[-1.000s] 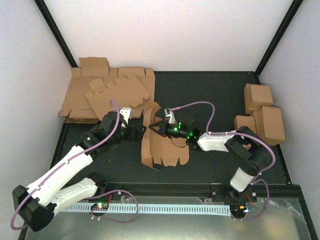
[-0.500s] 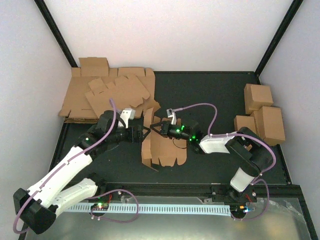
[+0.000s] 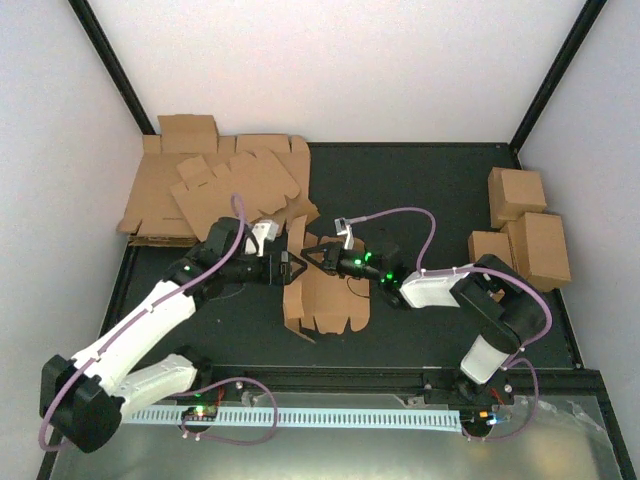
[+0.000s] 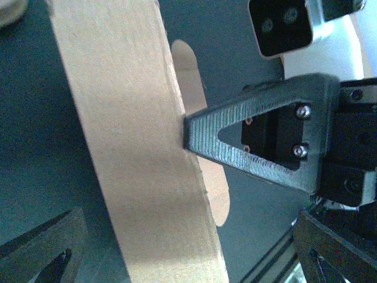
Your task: Fold the paper box
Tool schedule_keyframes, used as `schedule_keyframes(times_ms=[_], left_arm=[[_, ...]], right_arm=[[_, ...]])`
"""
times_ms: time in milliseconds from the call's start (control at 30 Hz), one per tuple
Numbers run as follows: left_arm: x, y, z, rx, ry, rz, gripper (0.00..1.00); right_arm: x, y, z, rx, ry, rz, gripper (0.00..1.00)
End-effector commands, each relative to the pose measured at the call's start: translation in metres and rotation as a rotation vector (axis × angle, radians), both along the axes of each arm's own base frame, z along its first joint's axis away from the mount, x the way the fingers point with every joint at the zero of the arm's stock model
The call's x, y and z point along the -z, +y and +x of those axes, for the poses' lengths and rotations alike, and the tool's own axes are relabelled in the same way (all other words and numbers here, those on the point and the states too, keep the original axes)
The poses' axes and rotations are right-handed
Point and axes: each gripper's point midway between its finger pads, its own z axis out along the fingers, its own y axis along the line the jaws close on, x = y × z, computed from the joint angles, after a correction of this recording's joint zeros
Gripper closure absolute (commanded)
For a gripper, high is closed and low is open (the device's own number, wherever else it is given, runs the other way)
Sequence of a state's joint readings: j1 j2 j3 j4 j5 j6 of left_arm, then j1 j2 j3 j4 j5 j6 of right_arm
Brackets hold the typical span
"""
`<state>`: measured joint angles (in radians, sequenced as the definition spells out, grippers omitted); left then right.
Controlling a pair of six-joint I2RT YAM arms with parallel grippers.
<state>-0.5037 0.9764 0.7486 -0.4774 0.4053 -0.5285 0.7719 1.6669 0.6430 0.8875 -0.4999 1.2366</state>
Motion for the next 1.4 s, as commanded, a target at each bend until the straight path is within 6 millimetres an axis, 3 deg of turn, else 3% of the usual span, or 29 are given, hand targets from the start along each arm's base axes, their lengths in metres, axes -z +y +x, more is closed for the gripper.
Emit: schedule_keyframes(times_ms=[0,167,867,1033,1167,1367], left_arm=[[0.005,-0.016,-0.007,0.085,0.076,-0.058,0.03],[0.027,-0.016,-0.006,0.074,0.14,-0.026,0.15],[0.055,-0.012,0.002,0.069,0.171,0.058,0.5],[0.057,-0.011,0.004,0.067,0.169,0.079,0.53],[0.057,-0.009,0.006,0.064,0.164,0.098,0.53],[0.057,-0.007,0.006,0.067,0.165,0.119,0.53]], right_arm=[[-0.018,-0.003,0.001,0.009,-0.055,0.038,0.98],[-0.013,-0.002,0.003,0.012,-0.049,0.03,0.98],[0.003,0.0,0.006,0.019,-0.036,0.006,0.98],[0.009,-0.003,0.006,0.029,-0.036,-0.015,0.82],[0.018,-0.018,0.006,0.056,-0.05,-0.085,0.7],[0.048,-0.055,-0.002,0.085,-0.029,-0.234,0.67]])
